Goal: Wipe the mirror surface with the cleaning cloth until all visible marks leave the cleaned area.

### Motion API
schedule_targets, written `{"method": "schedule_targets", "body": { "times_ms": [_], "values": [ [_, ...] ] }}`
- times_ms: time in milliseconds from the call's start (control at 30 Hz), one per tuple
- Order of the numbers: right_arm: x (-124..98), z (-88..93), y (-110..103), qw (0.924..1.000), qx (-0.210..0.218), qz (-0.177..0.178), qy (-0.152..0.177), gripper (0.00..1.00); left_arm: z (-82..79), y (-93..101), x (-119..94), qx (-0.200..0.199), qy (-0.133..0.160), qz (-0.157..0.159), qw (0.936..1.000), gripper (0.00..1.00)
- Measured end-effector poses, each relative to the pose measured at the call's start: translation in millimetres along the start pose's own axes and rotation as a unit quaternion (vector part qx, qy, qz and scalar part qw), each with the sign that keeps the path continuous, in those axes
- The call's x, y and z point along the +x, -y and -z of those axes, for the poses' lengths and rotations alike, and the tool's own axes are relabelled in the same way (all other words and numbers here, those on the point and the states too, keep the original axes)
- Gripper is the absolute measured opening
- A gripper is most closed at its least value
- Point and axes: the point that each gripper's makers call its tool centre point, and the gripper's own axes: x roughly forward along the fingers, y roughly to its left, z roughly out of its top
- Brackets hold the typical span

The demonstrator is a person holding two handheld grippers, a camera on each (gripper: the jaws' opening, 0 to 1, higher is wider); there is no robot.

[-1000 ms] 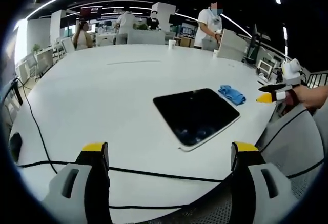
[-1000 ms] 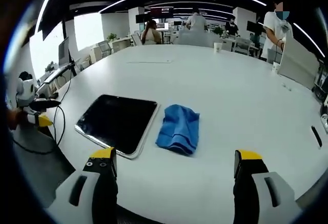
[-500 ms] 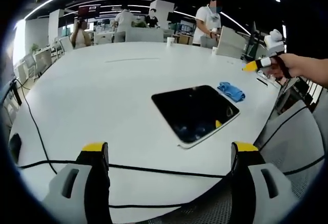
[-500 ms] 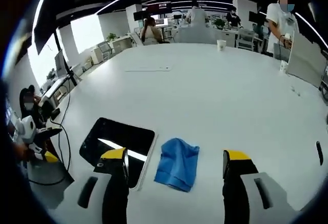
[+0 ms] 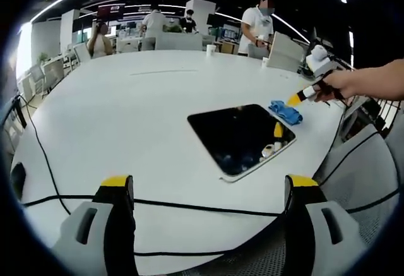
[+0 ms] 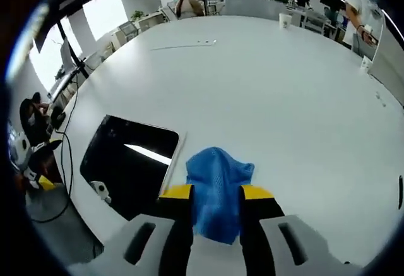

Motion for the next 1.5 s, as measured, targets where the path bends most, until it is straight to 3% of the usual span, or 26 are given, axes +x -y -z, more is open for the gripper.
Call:
{"method": "schedule_targets", "body": {
  "times_ms": [300,733,800,833,867,967,1033,1100,1167,1300,1367,1433,1500],
  "values": [
    [17,11.5,5,0.9994,-0.003,0.020,-0.026,0.04,1.1,0.3,1,-0.002,-0.003,0.003,1.0000,0.99],
    [18,11.7,8,0.9983,0.008,0.023,-0.053,0.01,2.2,1.2,1,0.003,-0.004,0.004,1.0000,0.99],
    [18,11.0,7,0.9977,-0.009,0.017,-0.064,0.02,1.7,1.2,1,0.004,-0.004,0.004,1.0000,0.99],
    [19,10.2,7,0.9962,-0.051,0.012,-0.069,0.02,1.5,1.2,1,0.003,-0.003,0.004,1.0000,0.99],
    [19,10.5,6,0.9969,-0.030,0.018,-0.070,0.02,1.5,1.0,1,0.002,-0.003,0.004,1.0000,0.99],
    [18,10.3,8,0.9970,-0.020,0.016,-0.073,0.01,0.8,1.1,1,0.002,-0.001,0.005,1.0000,0.99],
    [17,10.6,8,0.9966,0.016,0.025,-0.077,0.01,0.9,1.4,2,0.003,-0.001,0.006,1.0000,0.99],
    [18,1.5,11,0.9972,-0.005,0.038,-0.064,0.01,0.8,0.8,1,0.001,-0.001,0.004,1.0000,0.99],
    [16,-1.9,9,0.9962,-0.027,0.039,-0.072,0.01,0.4,0.6,1,0.000,0.001,0.004,1.0000,0.99],
    [7,-28.4,-2,0.9983,-0.004,0.029,-0.051,0.01,0.3,1.0,1,0.001,0.001,0.004,1.0000,0.99],
    [4,-41.2,-16,0.9986,0.035,0.000,-0.039,0.01,0.4,0.8,1,0.001,0.001,0.004,1.0000,0.99],
    [2,-56.1,-22,0.9979,0.061,-0.006,-0.018,0.01,0.0,1.1,1,0.002,0.002,0.005,1.0000,0.99],
    [6,-61.3,-25,0.9969,0.075,-0.010,-0.022,0.01,0.6,1.3,1,0.003,0.001,0.006,1.0000,0.99]
  ]
}}
